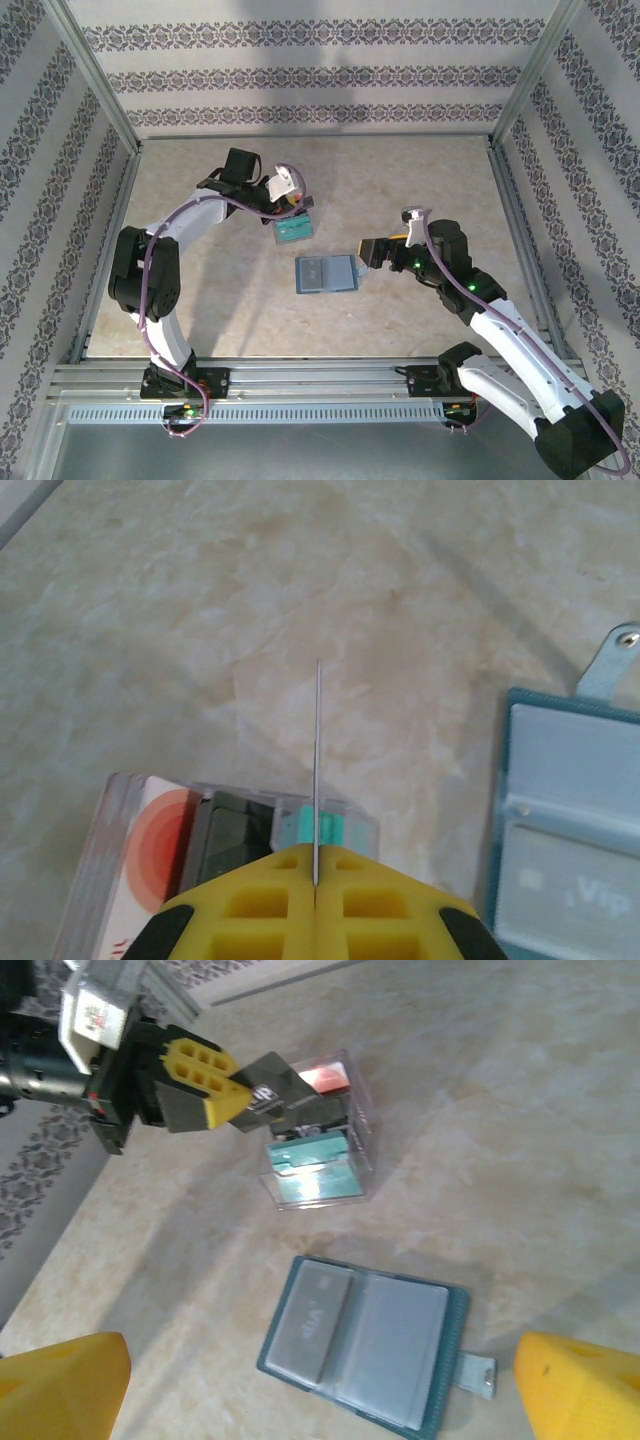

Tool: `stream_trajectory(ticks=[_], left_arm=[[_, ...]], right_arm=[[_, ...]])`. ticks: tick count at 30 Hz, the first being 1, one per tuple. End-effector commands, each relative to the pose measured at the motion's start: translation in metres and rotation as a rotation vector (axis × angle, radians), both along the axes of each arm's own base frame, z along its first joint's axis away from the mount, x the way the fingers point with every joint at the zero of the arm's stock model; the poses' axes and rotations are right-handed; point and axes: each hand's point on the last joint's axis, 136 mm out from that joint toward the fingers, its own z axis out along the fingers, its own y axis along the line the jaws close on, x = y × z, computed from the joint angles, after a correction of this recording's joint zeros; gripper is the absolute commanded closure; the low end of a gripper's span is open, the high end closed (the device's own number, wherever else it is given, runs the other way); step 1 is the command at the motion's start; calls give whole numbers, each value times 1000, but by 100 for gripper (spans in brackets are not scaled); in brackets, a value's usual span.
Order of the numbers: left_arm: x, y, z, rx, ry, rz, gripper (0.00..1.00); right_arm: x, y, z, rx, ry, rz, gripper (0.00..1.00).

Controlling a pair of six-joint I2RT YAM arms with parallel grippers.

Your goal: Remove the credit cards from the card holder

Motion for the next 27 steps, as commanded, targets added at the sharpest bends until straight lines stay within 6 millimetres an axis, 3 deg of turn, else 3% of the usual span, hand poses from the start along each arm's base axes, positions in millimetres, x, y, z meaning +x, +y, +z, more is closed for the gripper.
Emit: stream_trajectory(ticks=[1,18,27], left_arm=[[18,9,11,20,-95,-37,100],[19,24,-31,81,-5,-114,100],[29,30,-45,87,9,-100,100]], right_arm=[[8,-14,-12,-29,38,-93,2],[17,-20,-12,-36,50,-150,5],[19,-15,-13,-22,58,-139,6]])
